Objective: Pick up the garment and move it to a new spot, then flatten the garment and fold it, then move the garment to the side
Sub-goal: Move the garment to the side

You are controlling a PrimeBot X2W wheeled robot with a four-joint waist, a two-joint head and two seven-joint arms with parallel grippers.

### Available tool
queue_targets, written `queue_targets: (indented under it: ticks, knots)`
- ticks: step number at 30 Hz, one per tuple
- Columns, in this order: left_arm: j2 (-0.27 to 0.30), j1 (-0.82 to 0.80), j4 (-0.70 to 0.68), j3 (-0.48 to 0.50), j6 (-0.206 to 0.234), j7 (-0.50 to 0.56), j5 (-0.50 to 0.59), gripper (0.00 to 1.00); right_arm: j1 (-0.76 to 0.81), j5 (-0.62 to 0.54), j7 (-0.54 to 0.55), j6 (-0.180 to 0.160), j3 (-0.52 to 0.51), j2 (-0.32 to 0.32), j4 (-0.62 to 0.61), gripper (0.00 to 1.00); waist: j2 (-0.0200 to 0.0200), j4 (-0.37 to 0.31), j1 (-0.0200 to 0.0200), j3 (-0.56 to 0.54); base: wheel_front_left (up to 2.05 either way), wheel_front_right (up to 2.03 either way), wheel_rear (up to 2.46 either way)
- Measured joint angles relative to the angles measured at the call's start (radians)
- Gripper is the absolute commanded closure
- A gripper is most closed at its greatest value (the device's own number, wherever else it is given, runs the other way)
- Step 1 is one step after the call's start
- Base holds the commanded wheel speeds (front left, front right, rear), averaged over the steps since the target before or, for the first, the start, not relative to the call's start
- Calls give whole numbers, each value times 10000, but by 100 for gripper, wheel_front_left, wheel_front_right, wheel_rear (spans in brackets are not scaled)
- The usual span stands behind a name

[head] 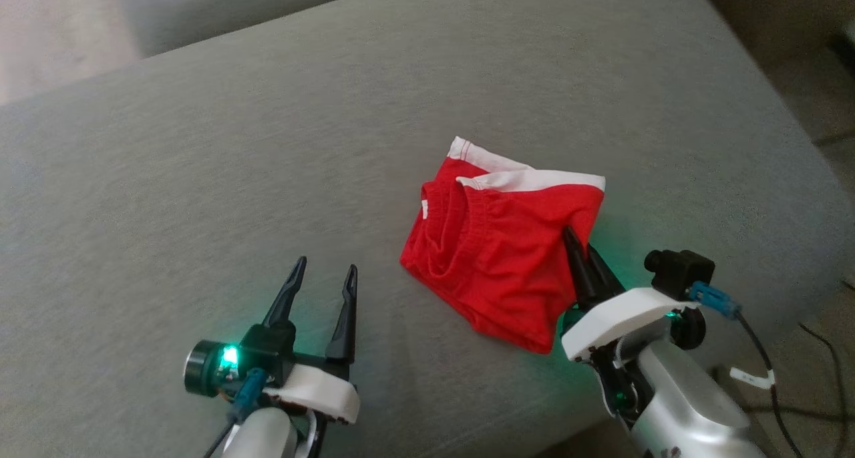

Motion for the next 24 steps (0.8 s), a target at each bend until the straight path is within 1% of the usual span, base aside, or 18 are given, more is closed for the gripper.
queue_targets:
  ticks: [4, 7, 10, 12, 15, 18, 21, 24]
  knots:
    - [0, 0, 84, -92, -2, 0, 31, 0, 119, 29, 0, 0, -52, 6, -159, 100, 0, -844, 0, 93, 0, 0, 0]
    - [0, 0, 121, -132, -4, 0, 90, 0, 196, -4, 0, 0, -232, 4, -201, 100, 0, -1186, 0, 205, 0, 0, 0]
    - [0, 0, 165, -127, -59, 0, 161, 0, 152, -362, 0, 0, -334, 8, -215, 100, 0, -1215, 2, 387, 0, 0, 0]
    - [0, 0, 186, -119, -92, 0, 188, 0, 50, -734, 0, 0, -470, 23, -61, 100, 0, -1116, 0, 445, 0, 0, 0]
    - [2, 0, 199, -75, -105, 0, 203, 0, -548, -1513, 0, 0, -857, -33, 397, 100, 0, -892, 1, 571, 0, 0, 0]
    - [4, 0, 301, -19, -194, 0, 366, 0, -1592, -2226, 0, 0, -988, -447, 966, 100, 0, -603, 0, 707, 0, 0, 0]
    - [6, -4, 328, 52, -268, 0, 453, 0, -2593, -3106, 63, 0, -836, -1246, 1507, 100, 0, -272, 1, 862, 0, 0, 0]
    - [6, -25, 328, 38, -274, 0, 575, 0, -3236, -3563, 234, 0, -732, -1969, 2054, 100, 0, 95, 1, 1030, 0, 0, 0]
